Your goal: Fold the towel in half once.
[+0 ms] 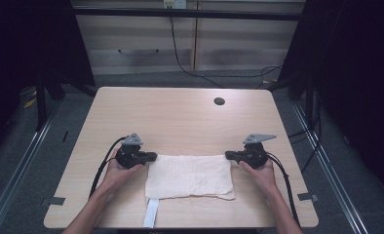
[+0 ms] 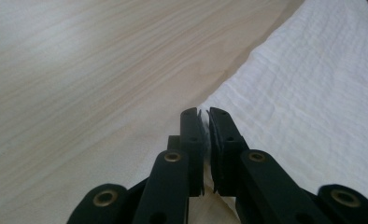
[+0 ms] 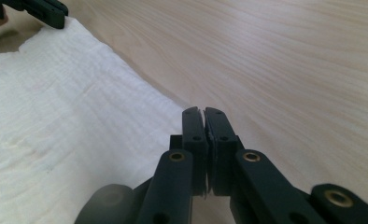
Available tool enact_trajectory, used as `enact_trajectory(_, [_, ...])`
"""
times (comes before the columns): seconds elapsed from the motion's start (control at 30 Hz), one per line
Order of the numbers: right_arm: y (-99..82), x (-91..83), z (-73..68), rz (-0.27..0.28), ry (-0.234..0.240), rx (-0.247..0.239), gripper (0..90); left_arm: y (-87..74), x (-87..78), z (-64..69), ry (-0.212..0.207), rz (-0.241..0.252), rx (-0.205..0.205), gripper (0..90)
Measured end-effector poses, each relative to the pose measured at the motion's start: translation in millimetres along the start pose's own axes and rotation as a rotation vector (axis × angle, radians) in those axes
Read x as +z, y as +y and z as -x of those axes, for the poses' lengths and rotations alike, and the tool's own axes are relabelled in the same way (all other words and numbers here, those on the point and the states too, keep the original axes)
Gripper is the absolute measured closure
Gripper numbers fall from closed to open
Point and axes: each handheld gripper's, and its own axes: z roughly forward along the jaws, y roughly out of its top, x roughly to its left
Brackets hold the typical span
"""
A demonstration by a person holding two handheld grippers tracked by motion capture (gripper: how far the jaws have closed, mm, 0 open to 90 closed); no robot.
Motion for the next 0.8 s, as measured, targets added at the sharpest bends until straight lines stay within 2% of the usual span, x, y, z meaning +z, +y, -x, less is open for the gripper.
enact_trajectory(0.1, [3.5,-1.5,-0.7,0.009,-0.003,-0.009,88.0,5.2,-4.9,-0.1,-0.004,0.038,-0.013,85.1])
enact_trajectory(0.23, [11.9,-7.5,-1.2,0.030,-0.005,-0.026,88.0,16.4,-12.0,-4.3,0.012,0.078,-0.027,85.0])
enact_trajectory(0.4, [33.2,-11.2,2.1,0.047,-0.011,-0.039,88.0,33.1,-24.4,-10.5,0.027,0.129,-0.025,85.1])
enact_trajectory(0.5, [39.4,-16.0,0.6,0.088,-0.005,-0.042,88.0,31.0,-27.7,-10.7,0.025,0.148,-0.031,85.1])
enact_trajectory(0.53, [38.5,-15.8,-0.3,0.090,-0.006,-0.042,88.0,25.7,-26.9,-11.5,0.018,0.166,-0.051,85.1])
enact_trajectory(0.57, [35.6,-14.4,-1.9,0.091,-0.003,-0.043,88.0,22.7,-24.8,-12.4,0.020,0.161,-0.059,85.1])
enact_trajectory(0.6, [33.3,-13.3,-3.2,0.087,0.002,-0.045,88.0,19.3,-21.2,-13.9,0.038,0.120,-0.054,85.1])
enact_trajectory(0.67, [28.0,-9.9,-6.8,0.075,0.008,-0.052,88.0,15.2,-18.7,-17.2,0.031,0.120,-0.073,85.1])
enact_trajectory(0.8, [25.6,-5.8,-9.8,0.079,0.037,-0.061,88.0,12.6,-16.7,-20.8,0.044,0.125,-0.097,85.2])
